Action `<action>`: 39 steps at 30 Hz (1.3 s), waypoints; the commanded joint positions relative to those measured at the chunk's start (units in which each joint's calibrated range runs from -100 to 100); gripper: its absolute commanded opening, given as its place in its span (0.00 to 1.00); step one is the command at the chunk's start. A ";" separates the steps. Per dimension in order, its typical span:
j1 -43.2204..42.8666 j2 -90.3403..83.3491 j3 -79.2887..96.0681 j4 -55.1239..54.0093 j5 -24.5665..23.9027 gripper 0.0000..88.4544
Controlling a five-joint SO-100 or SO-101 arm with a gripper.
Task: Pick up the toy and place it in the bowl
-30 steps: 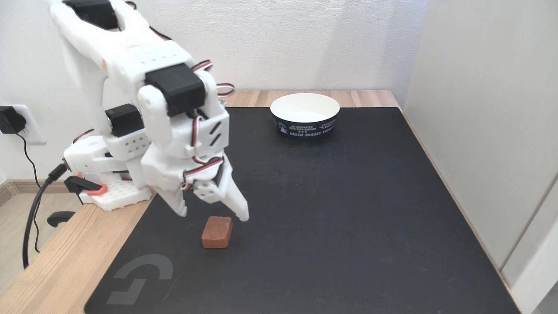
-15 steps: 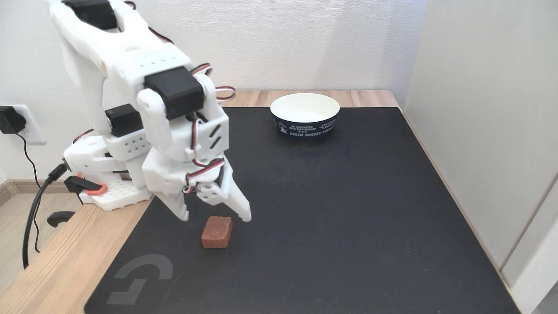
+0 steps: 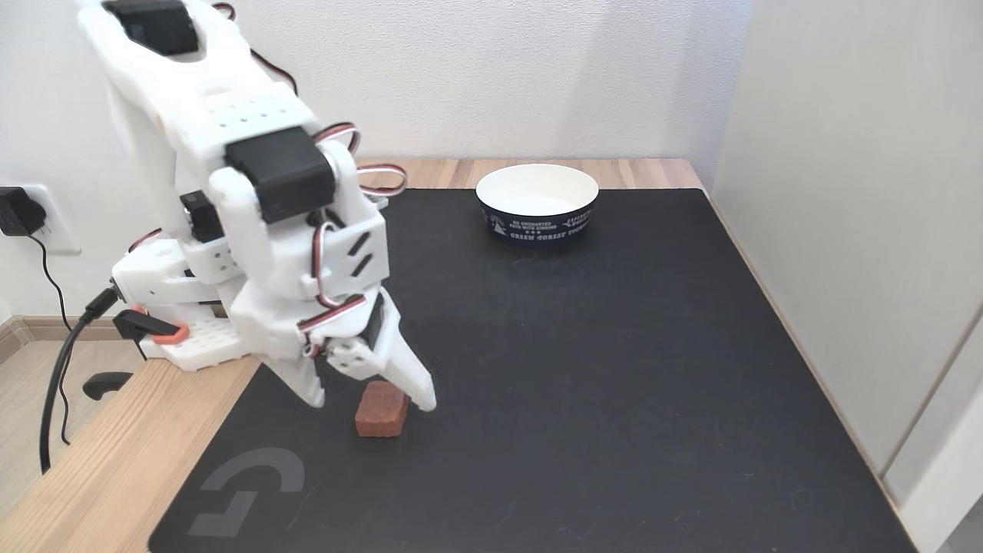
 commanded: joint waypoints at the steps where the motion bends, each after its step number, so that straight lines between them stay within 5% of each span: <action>1: -0.22 0.29 0.36 -2.10 0.32 0.41; 22: -3.14 9.88 1.71 -6.33 -0.20 0.40; 28: -3.14 9.88 1.62 -6.33 -0.20 0.07; 39: -3.23 9.71 1.26 -6.33 -0.25 0.03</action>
